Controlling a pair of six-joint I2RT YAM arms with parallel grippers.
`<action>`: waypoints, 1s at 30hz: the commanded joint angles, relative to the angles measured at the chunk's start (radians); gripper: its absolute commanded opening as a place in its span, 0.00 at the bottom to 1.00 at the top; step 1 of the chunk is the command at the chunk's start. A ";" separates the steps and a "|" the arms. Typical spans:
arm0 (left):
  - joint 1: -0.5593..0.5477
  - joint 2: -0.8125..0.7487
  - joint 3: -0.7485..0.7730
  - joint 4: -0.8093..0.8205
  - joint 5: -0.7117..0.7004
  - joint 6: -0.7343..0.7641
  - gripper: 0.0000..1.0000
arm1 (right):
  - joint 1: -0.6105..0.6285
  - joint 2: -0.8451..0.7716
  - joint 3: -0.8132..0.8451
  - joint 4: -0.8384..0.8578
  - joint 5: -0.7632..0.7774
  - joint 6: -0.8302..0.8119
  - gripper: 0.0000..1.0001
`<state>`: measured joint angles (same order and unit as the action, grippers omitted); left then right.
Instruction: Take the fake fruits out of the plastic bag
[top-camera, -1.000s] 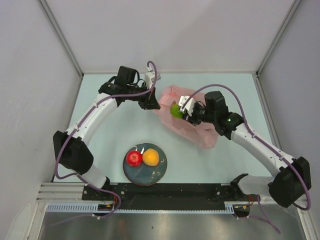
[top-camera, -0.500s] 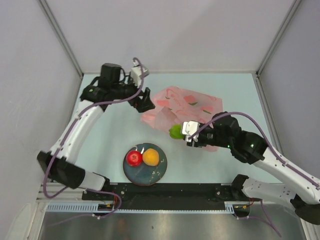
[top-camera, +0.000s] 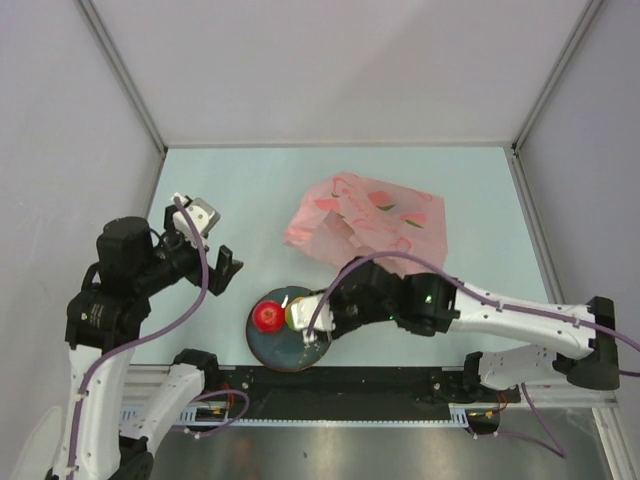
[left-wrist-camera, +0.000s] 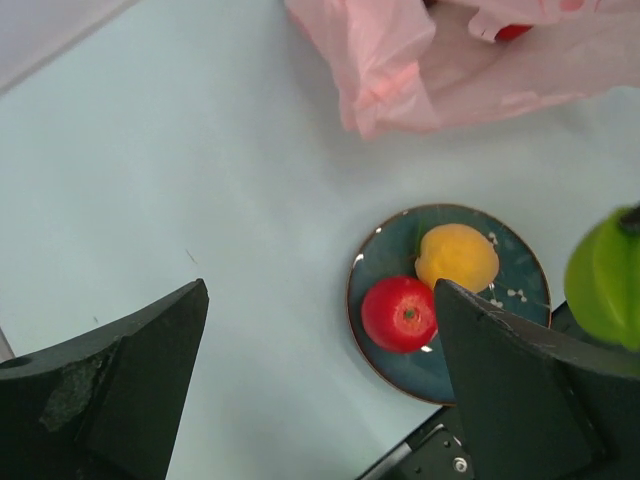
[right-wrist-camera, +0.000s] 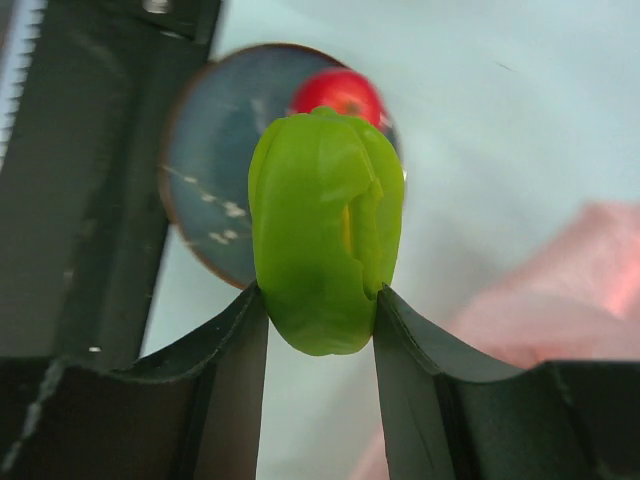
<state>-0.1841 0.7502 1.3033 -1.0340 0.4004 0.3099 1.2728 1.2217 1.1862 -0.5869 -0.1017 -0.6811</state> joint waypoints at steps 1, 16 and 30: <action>0.032 -0.006 -0.056 -0.020 -0.061 -0.069 1.00 | 0.111 0.045 -0.029 0.002 -0.024 0.000 0.33; 0.052 -0.038 -0.056 -0.060 0.025 -0.075 1.00 | 0.148 0.200 -0.198 0.143 -0.001 0.080 0.33; 0.069 -0.029 -0.095 -0.047 0.117 -0.100 1.00 | 0.040 0.318 -0.178 0.197 0.100 0.052 0.36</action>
<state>-0.1291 0.7181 1.2171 -1.1057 0.4667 0.2356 1.3235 1.5314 0.9859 -0.4187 -0.0334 -0.6193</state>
